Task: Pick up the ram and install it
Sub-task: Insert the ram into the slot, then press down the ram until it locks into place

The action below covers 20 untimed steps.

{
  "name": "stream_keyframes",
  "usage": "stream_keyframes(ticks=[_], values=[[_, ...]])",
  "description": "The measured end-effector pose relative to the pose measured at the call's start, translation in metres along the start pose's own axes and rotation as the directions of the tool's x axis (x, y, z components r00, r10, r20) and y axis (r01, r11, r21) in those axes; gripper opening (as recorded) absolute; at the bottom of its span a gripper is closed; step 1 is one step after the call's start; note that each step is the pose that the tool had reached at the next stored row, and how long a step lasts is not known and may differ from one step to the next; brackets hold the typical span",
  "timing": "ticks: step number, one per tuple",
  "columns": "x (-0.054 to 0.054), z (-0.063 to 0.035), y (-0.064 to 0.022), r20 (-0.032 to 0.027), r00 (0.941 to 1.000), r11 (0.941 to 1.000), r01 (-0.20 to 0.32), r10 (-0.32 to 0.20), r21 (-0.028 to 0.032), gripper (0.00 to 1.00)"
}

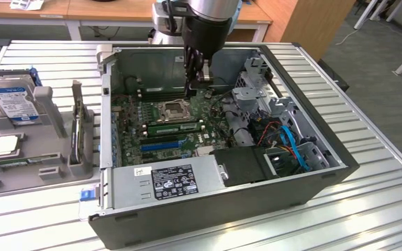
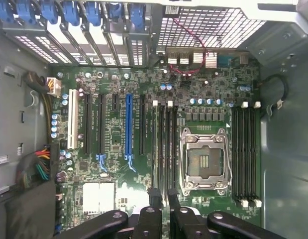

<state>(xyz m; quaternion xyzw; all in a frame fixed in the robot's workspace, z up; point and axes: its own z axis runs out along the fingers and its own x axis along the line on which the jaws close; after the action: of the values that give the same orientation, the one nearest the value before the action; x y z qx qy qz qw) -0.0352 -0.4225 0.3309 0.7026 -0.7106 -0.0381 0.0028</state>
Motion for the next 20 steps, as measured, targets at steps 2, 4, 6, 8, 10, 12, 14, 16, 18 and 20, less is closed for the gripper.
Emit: stream_keyframes(ticks=[2,4,6,8,10,12,14,16,18,20], values=[[0.0,-0.0001,0.0,-0.0002,1.0,1.0,0.0,0.0,-0.0001,0.19],[0.0,-0.0001,0.0,-0.0001,1.0,1.0,0.0,0.0,-0.0001,0.19],[0.0,-0.0001,0.0,-0.0001,1.0,1.0,0.0,0.0,0.0,0.19],[0.0,-0.0001,0.0,-0.0002,1.0,1.0,0.0,0.0,0.0,0.19],[0.0,-0.0001,0.0,-0.0002,1.0,1.0,0.0,0.0,0.0,0.19],[0.0,-0.0001,0.0,-0.0001,1.0,1.0,0.0,0.0,-0.0001,0.19],[0.0,-0.0001,0.0,-0.0002,1.0,1.0,0.0,0.0,0.0,0.18],[0.0,-0.0001,0.0,-0.0002,1.0,1.0,0.0,0.0,0.0,0.11],[0.0,-0.0001,0.0,-0.0001,1.0,1.0,0.0,0.0,-0.0001,0.1],[0.0,-0.0001,0.0,-0.0002,1.0,1.0,0.0,0.0,0.0,0.1]])
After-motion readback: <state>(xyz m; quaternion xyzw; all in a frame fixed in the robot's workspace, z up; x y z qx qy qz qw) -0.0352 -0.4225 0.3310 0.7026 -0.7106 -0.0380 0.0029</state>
